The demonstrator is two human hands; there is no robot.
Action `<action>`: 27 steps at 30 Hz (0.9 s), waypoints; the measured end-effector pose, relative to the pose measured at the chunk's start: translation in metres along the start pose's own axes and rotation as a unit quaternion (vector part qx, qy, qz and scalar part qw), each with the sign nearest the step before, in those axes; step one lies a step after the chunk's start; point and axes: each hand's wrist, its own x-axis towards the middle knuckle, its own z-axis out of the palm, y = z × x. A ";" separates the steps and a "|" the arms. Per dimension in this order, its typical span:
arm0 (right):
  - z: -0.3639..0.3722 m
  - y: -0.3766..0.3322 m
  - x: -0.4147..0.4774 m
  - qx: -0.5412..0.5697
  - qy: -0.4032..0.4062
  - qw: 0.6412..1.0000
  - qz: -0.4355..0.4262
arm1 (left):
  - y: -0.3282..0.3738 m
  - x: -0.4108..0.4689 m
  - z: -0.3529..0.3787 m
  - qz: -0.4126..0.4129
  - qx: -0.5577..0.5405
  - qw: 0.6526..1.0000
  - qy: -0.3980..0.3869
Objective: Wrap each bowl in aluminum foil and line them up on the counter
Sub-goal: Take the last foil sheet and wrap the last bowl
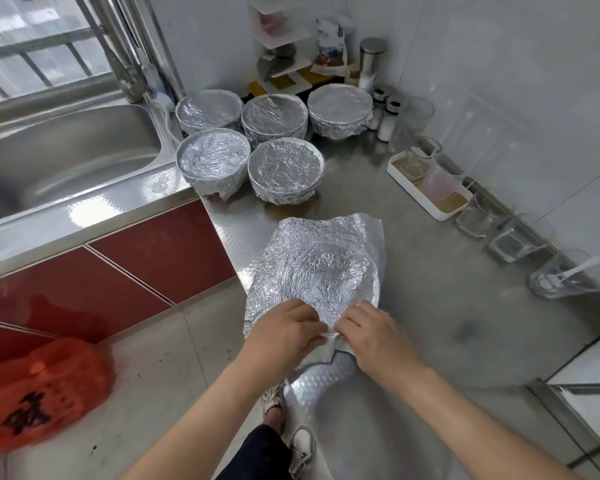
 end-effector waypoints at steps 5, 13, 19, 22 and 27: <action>-0.006 0.011 -0.005 -0.012 0.013 0.999 -0.036 | 0.008 0.005 0.017 0.021 0.051 0.998 -0.001; -0.024 0.030 -0.010 0.072 -0.008 0.997 0.026 | 0.032 0.018 0.016 -0.048 0.016 0.999 0.016; -0.017 0.019 -0.010 0.096 -0.019 0.995 0.030 | 0.008 -0.006 -0.004 -0.086 -0.042 0.995 0.022; -0.007 0.012 -0.007 0.083 -0.022 0.996 0.010 | 0.002 -0.011 -0.006 -0.078 -0.030 0.996 0.013; 0.006 0.013 -0.008 0.038 -0.018 0.999 0.007 | 0.001 0.000 -0.002 -0.004 0.013 1.000 0.024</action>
